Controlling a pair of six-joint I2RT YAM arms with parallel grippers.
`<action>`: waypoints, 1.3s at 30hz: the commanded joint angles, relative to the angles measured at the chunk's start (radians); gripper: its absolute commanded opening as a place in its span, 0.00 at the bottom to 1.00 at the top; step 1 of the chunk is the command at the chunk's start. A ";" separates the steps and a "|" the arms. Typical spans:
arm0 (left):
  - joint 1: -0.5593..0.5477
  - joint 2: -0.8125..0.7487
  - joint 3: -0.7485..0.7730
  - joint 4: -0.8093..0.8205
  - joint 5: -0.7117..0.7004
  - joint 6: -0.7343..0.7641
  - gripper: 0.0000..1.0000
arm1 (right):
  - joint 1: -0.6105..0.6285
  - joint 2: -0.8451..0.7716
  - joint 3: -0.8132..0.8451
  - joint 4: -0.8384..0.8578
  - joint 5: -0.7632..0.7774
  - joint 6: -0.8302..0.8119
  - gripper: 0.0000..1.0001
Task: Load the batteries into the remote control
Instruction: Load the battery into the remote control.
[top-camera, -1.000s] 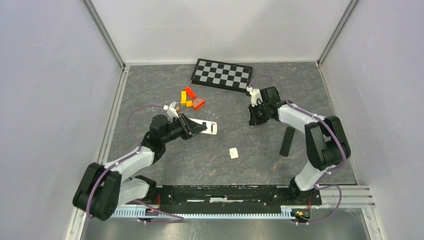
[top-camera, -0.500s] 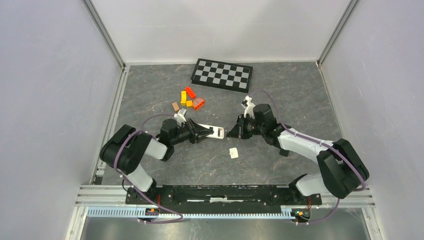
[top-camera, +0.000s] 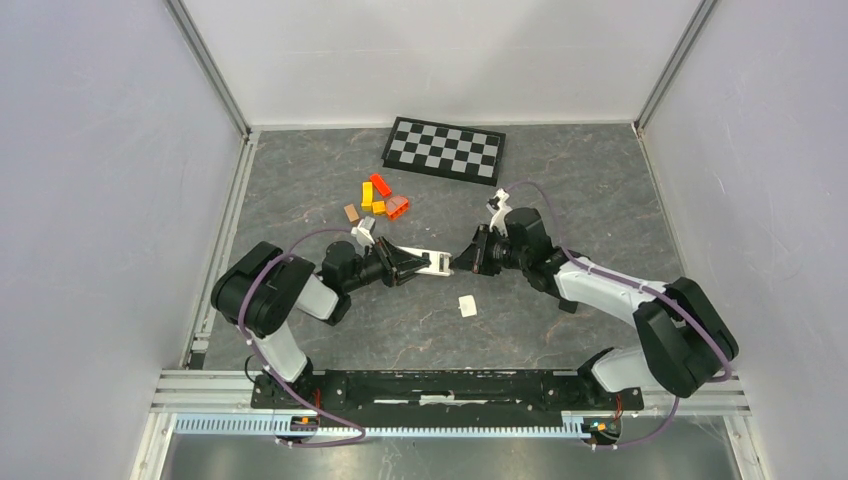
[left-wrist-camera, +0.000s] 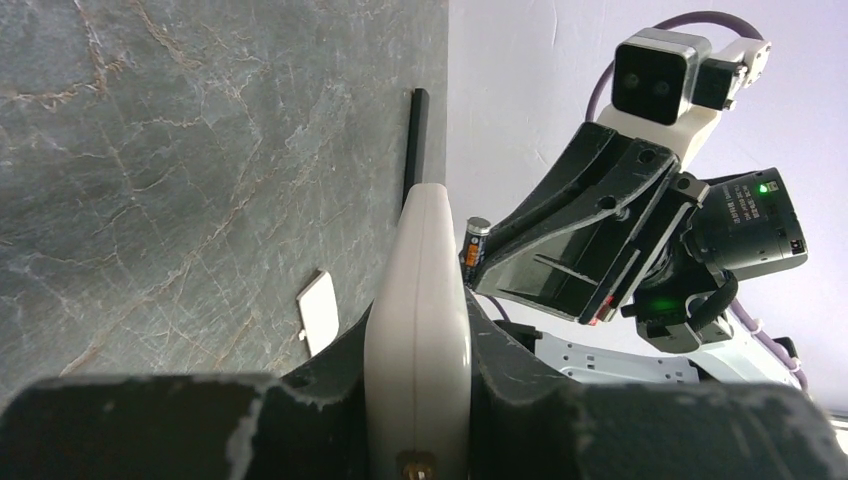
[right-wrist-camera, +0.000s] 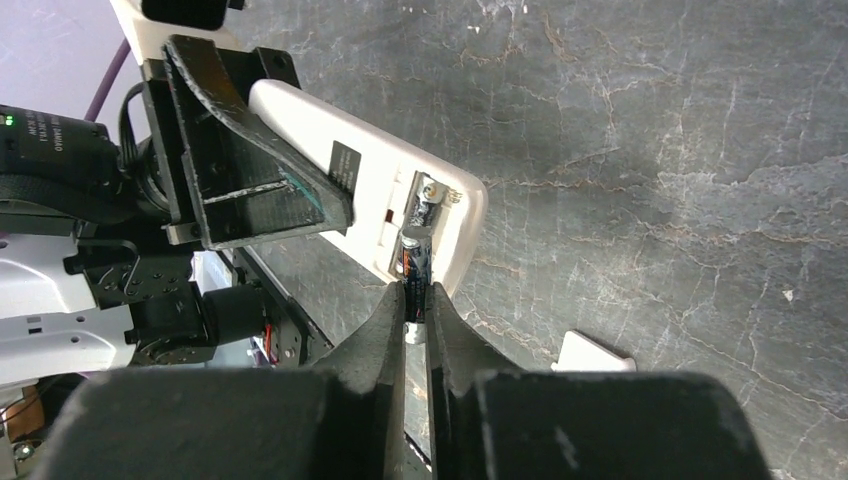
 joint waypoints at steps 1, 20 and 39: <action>-0.006 0.009 -0.005 0.081 -0.001 -0.014 0.02 | 0.010 0.010 0.038 0.030 0.026 0.026 0.12; -0.006 0.014 -0.009 0.103 -0.004 -0.016 0.02 | 0.021 0.060 0.020 0.103 0.022 0.092 0.22; -0.006 0.015 -0.015 0.087 -0.025 0.027 0.02 | 0.035 0.016 -0.004 0.126 0.009 0.143 0.13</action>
